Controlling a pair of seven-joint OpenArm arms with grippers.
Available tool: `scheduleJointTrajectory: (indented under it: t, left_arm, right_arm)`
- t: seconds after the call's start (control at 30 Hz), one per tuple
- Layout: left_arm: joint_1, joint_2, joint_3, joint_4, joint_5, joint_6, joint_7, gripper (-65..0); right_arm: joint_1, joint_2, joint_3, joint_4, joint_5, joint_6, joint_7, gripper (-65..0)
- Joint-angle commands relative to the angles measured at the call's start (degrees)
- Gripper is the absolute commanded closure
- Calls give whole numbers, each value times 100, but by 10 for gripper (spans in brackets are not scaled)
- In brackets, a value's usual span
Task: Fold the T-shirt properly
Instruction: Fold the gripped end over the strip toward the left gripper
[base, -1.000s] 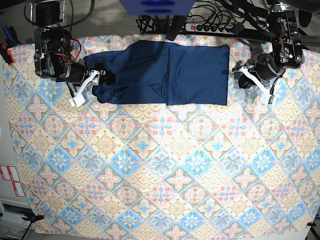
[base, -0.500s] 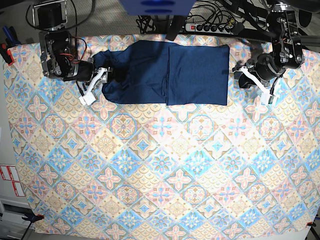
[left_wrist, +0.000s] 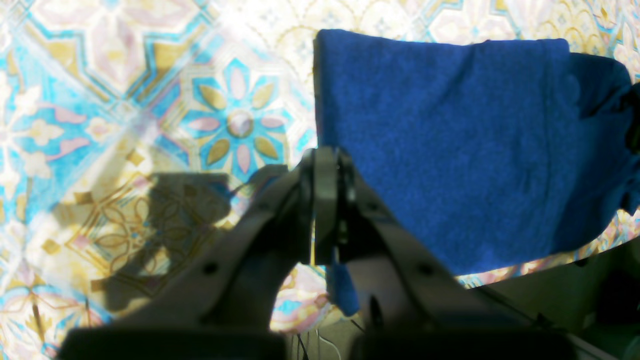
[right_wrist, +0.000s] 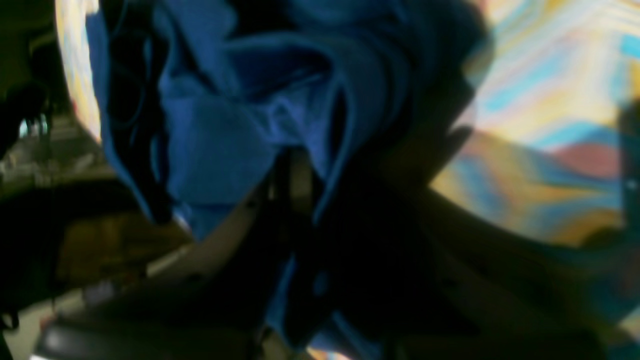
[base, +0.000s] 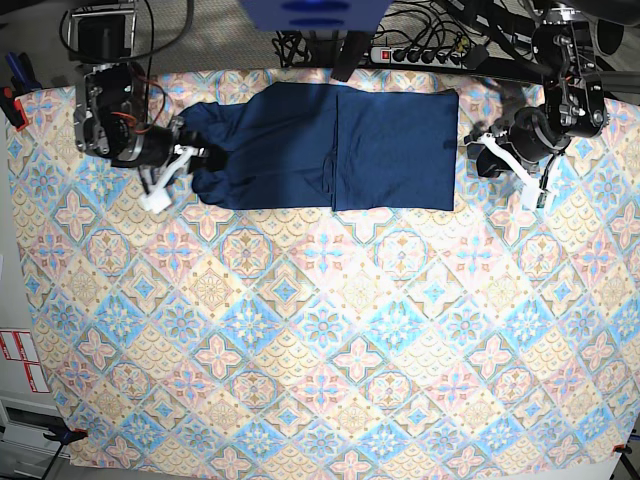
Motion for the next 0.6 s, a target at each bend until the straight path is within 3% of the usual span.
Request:
scheduleJointTrajectory:
  t: [0.0,0.57]
  left_arm:
    - [-22,-53,-53,95,-75,-30,-92,0]
    - [-224,105,-79,104,-84,-30,-92,0]
  right_arm:
    - [52,174,156,40,-237,-134,51,-37]
    - [835,367,323,40,-254,-134,51,-35]
